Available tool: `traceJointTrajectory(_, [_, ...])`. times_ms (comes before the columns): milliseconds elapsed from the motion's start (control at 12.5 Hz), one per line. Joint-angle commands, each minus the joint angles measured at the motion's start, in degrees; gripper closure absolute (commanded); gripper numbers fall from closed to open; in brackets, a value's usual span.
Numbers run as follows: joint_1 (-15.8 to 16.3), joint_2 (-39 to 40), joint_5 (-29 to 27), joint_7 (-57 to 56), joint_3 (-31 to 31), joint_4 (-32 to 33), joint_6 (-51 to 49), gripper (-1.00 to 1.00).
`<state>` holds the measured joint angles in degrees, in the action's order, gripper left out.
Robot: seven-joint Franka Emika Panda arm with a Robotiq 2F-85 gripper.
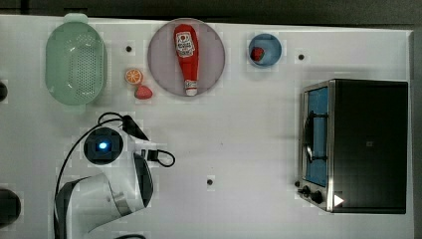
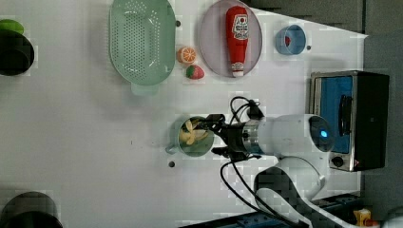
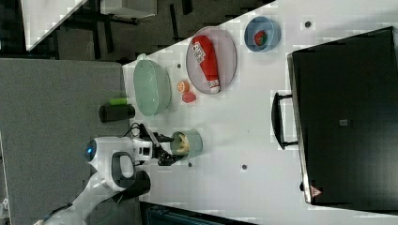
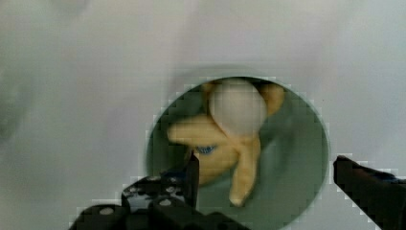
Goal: Pick Banana and place it in mug.
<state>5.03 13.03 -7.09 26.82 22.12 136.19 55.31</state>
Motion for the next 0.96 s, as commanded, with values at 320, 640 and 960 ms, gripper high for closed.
traceJointTrajectory(320, [-2.3, -15.6, 0.0, -4.0, -5.7, -5.4, -10.4, -1.00])
traceJointTrajectory(640, [-3.7, -22.1, 0.1, -7.2, -15.1, -16.7, -30.8, -1.00])
traceJointTrajectory(960, [-4.3, -22.8, 4.8, -15.8, -24.5, -30.3, -48.3, -1.00])
